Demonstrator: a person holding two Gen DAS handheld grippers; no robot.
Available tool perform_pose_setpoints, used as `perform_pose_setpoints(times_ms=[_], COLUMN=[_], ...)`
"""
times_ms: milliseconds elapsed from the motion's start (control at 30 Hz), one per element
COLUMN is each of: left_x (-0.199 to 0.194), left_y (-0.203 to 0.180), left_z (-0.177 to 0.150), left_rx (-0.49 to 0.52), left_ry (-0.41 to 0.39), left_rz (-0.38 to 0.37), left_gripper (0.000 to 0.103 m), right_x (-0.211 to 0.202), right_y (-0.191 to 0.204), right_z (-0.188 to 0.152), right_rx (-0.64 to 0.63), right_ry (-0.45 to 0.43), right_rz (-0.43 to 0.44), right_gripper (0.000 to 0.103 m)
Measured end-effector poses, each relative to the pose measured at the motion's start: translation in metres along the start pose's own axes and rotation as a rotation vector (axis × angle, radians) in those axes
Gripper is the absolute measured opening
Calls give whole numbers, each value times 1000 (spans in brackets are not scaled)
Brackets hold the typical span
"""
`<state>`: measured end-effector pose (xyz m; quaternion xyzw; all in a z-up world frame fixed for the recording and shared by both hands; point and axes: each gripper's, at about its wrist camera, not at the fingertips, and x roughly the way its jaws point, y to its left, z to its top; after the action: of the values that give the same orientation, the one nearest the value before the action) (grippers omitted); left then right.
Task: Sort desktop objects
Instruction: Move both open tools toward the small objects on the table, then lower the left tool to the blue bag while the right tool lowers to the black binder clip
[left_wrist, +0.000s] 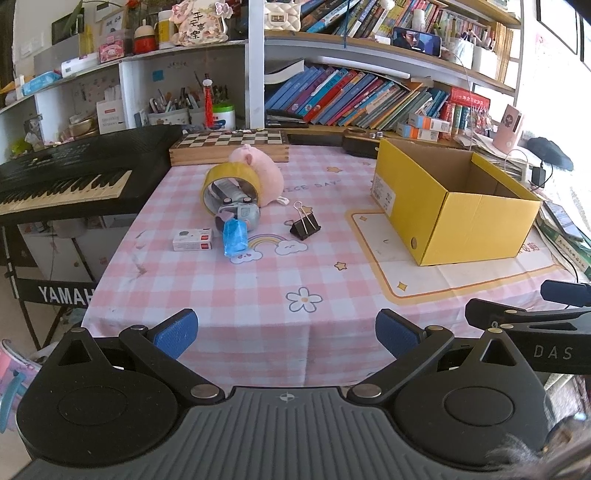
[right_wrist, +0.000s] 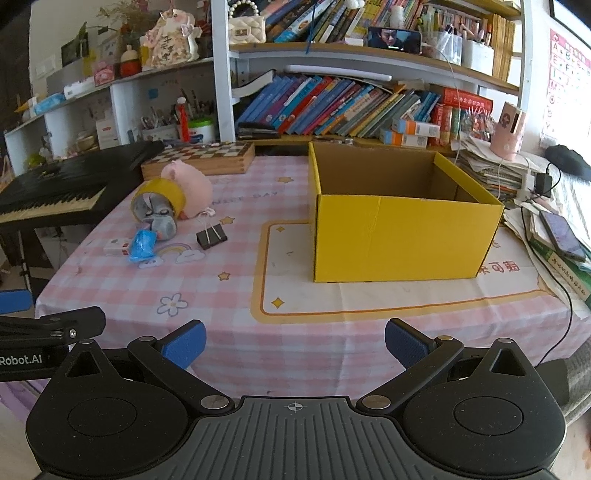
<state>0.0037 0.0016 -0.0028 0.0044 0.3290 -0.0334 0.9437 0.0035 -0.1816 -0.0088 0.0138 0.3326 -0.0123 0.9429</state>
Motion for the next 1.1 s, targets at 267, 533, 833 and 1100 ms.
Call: perform_pose_setpoints(times_ms=[267, 533, 833, 1100], left_x=[0, -3, -3, 8], left_y=[8, 28, 49, 58], left_z=[-1, -4, -7, -5], left_rx=[-15, -44, -114, -147], left_ry=[-2, 0, 1, 15], left_rz=[10, 20, 64, 107], left_gripper=[103, 103, 103, 103], right_x=[1, 4, 14, 31], right_y=[14, 30, 49, 58], right_z=[2, 7, 12, 18], right_rx=[-17, -56, -118, -146], right_ry=[2, -5, 6, 29], right_rz=[26, 55, 103, 147], right_gripper=[103, 103, 103, 103])
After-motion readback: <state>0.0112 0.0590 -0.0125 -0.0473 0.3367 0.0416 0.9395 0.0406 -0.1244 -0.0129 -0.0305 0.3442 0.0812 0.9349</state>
